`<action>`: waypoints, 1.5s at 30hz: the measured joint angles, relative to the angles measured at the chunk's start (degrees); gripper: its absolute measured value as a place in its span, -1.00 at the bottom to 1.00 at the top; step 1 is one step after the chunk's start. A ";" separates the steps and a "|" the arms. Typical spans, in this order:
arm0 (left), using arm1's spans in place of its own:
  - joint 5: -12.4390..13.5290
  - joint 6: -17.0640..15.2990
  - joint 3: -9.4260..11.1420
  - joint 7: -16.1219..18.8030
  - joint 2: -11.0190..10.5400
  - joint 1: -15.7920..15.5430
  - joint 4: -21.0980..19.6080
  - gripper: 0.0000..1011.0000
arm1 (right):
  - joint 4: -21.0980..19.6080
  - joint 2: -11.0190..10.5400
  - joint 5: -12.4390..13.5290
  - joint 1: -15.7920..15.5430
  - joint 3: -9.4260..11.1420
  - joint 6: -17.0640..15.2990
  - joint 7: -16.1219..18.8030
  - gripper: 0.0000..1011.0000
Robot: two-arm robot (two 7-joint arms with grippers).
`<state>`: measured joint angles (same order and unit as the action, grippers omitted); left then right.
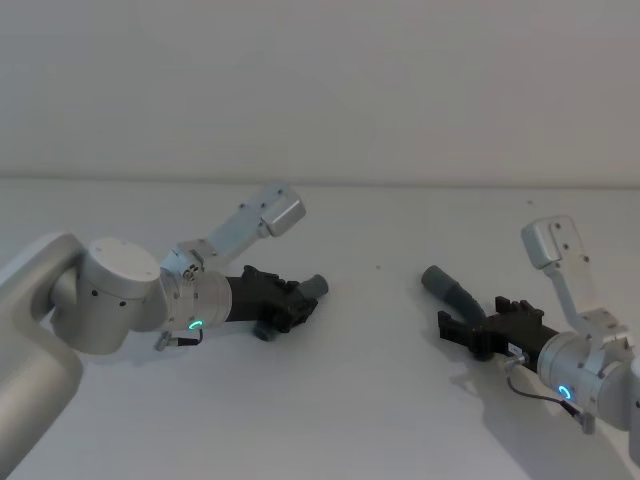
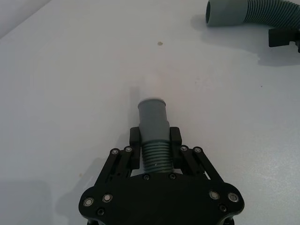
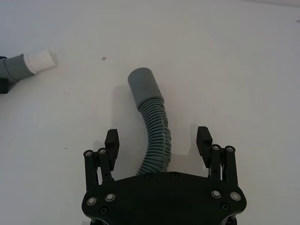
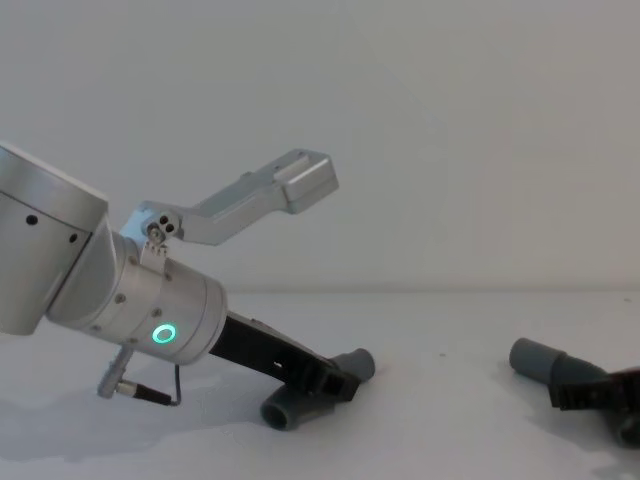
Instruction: Use both hands to pick up one end of the pipe from the table, align the ends, and insert them.
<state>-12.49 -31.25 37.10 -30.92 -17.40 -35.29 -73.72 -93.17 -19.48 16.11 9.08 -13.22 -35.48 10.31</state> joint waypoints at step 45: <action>0.00 0.00 0.00 0.00 0.00 0.00 0.00 -0.31 | 0.33 0.91 -0.96 -0.05 0.22 -0.09 -0.04 -0.68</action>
<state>-12.48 -31.26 37.10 -30.92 -17.40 -35.29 -73.72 -92.85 -18.57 15.15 9.03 -12.99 -35.57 10.26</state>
